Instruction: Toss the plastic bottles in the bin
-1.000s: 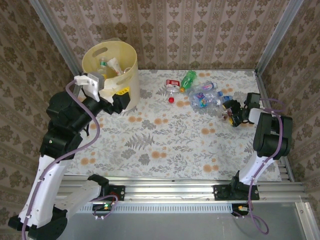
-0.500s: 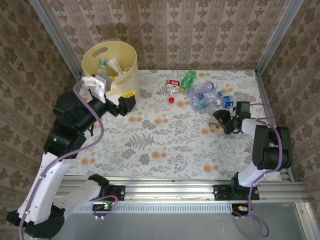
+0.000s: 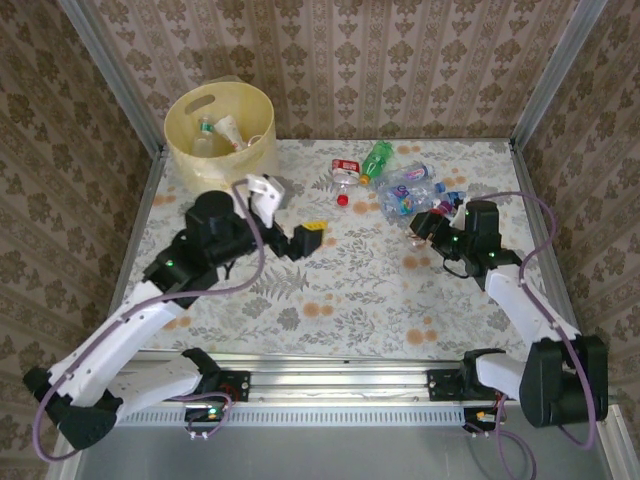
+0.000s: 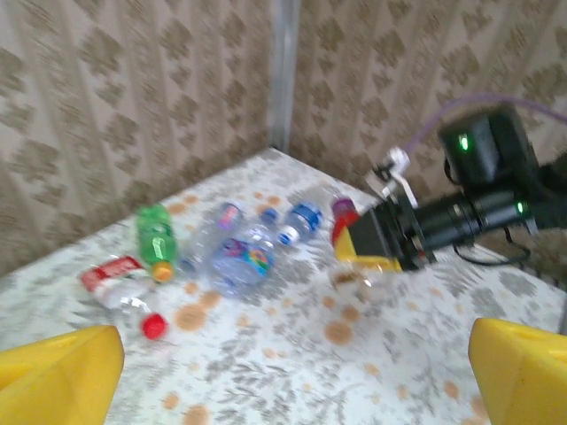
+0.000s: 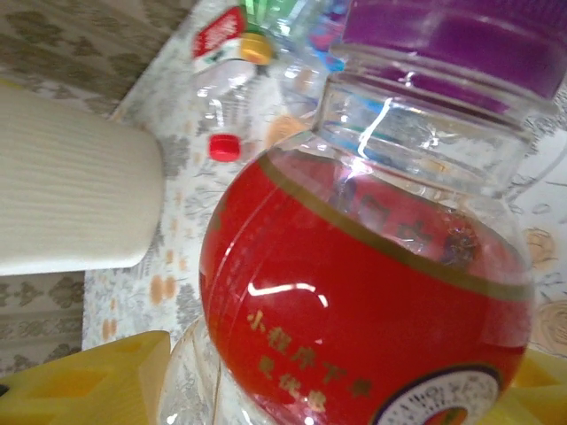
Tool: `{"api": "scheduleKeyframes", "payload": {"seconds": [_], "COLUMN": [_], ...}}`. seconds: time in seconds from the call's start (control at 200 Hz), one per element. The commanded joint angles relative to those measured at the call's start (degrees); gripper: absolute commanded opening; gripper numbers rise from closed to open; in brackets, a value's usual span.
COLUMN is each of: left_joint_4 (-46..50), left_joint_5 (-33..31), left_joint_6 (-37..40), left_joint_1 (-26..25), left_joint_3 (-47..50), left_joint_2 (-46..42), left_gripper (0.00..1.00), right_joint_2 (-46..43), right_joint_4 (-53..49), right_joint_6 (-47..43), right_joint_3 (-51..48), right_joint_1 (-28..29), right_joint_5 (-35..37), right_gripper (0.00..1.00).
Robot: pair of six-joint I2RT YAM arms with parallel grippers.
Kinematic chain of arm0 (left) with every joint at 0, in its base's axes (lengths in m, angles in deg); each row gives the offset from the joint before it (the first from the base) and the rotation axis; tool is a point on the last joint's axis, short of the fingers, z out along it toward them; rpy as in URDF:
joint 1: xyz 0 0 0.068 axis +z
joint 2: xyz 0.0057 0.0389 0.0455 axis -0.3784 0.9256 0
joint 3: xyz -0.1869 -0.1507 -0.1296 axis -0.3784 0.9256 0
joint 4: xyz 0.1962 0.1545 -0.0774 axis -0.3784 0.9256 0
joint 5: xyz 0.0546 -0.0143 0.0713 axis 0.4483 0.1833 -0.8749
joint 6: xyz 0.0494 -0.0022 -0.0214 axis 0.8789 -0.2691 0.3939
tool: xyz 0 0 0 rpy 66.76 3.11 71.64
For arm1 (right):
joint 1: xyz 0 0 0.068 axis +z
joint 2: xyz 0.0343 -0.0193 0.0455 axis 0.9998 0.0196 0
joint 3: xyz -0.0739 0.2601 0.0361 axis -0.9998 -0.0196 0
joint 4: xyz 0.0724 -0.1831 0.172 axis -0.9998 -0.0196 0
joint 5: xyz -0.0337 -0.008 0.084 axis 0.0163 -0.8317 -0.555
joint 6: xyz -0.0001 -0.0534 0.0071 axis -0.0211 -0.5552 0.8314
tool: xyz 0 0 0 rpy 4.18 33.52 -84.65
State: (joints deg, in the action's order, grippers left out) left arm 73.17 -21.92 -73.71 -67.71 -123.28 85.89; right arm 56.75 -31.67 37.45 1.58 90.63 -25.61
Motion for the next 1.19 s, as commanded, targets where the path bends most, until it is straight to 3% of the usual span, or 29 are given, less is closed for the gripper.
{"api": "scheduleKeyframes", "payload": {"seconds": [0.0,0.22,0.41,0.675,0.97,1.19], "left_joint_4": [-8.2,-24.7,-31.5,-33.2,-36.9,-37.1], "left_joint_5": [0.2,5.9,7.4,0.9,3.6,4.2], "left_joint_6": [-3.0,-10.5,-9.6,-6.5,-9.1,-9.7], "left_joint_1": [-2.9,-4.0,-7.0,-10.5,-11.0,-11.2], "left_joint_3": [4.1,9.8,9.7,8.5,6.2,4.8], "left_joint_2": [2.1,8.2,13.4,19.4,24.1,26.0], "left_gripper": [1.00,1.00,1.00,1.00,1.00,0.93], "right_joint_2": [-3.6,-8.4,-10.0,-9.1,-9.1,-8.6], "right_joint_4": [-0.8,1.4,2.1,1.3,1.4,2.0], "right_joint_6": [-1.8,-2.5,-2.7,-2.2,-1.8,-1.2], "right_joint_3": [2.6,5.2,7.1,9.0,9.4,9.1], "right_joint_1": [1.8,7.4,12.8,18.3,20.9,22.2], "right_joint_5": [0.3,-2.8,-2.5,0.4,1.7,2.1], "right_gripper": [0.57,0.57,0.57,0.57,0.57,0.56]}}
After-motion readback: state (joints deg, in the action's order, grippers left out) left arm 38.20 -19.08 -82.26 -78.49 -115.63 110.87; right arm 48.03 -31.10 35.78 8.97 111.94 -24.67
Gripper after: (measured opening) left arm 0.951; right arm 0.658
